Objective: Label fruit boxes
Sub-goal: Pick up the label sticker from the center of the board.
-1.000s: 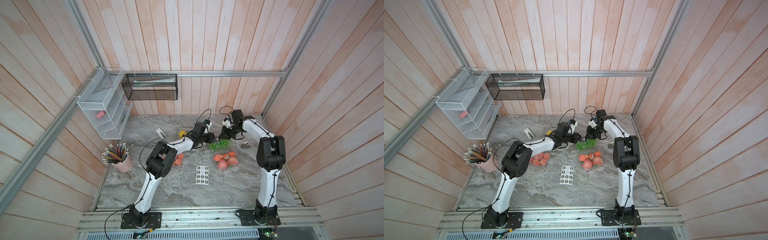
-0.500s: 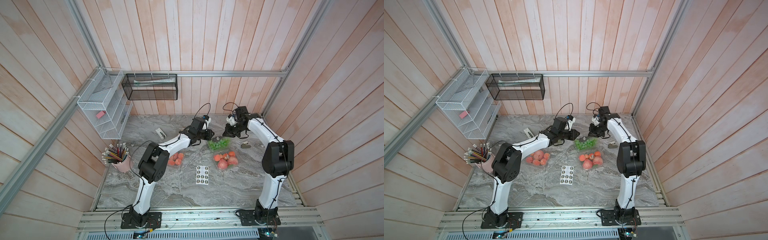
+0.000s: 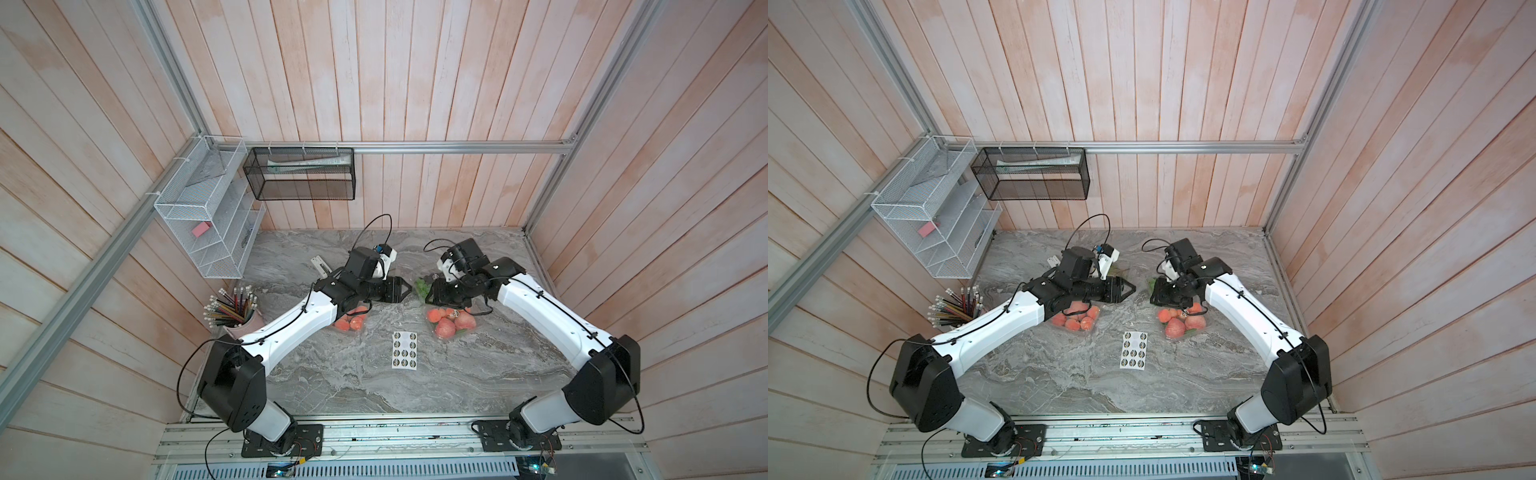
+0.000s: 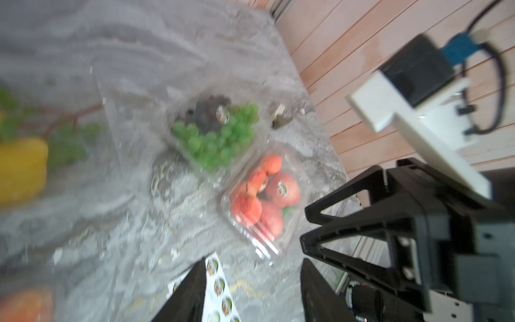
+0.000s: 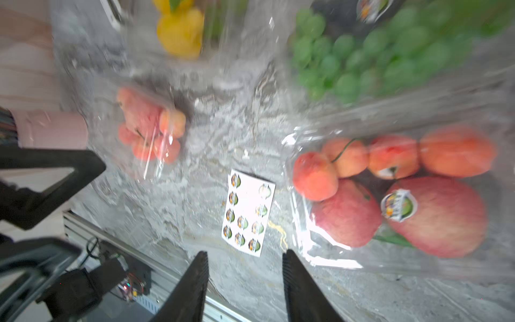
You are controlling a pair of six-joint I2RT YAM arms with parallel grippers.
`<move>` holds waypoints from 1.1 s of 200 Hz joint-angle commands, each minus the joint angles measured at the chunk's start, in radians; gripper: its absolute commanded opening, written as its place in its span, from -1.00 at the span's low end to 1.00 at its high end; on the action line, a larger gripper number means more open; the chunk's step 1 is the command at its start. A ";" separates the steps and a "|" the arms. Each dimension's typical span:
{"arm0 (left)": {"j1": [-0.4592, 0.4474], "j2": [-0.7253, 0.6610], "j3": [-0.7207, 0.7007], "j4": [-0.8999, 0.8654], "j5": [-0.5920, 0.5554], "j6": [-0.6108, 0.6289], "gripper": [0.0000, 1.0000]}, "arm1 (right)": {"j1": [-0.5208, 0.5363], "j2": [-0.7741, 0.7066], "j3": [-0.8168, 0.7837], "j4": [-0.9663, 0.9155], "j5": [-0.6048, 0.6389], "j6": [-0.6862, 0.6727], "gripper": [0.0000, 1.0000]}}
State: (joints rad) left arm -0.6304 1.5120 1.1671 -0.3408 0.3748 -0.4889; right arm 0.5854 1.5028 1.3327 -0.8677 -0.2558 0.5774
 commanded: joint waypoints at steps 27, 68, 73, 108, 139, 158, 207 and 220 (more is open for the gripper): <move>0.018 -0.118 -0.205 -0.022 0.002 -0.128 0.15 | 0.230 0.019 -0.091 0.070 0.097 0.267 0.24; 0.059 -0.165 -0.270 -0.037 0.012 -0.160 0.15 | 0.333 0.098 -0.139 0.051 0.160 0.379 0.32; 0.063 -0.174 -0.277 -0.037 0.008 -0.159 0.15 | 0.340 0.106 -0.144 0.054 0.163 0.389 0.33; 0.112 -0.226 -0.335 -0.020 0.029 -0.173 0.16 | 0.368 0.192 -0.152 0.071 0.183 0.394 0.52; 0.160 -0.254 -0.374 -0.016 0.047 -0.167 0.15 | 0.380 0.277 -0.114 0.049 0.204 0.371 0.57; 0.186 -0.269 -0.390 -0.015 0.053 -0.159 0.15 | 0.381 0.322 -0.087 0.037 0.216 0.355 0.58; 0.224 -0.282 -0.395 -0.018 0.069 -0.134 0.15 | 0.382 0.389 -0.021 0.012 0.268 0.332 0.65; 0.225 -0.278 -0.395 -0.017 0.071 -0.131 0.15 | 0.381 0.400 -0.021 0.011 0.276 0.335 0.65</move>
State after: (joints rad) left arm -0.4118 1.2404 0.7860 -0.3740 0.4225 -0.6468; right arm 0.9615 1.8793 1.2915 -0.8230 -0.0269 0.9192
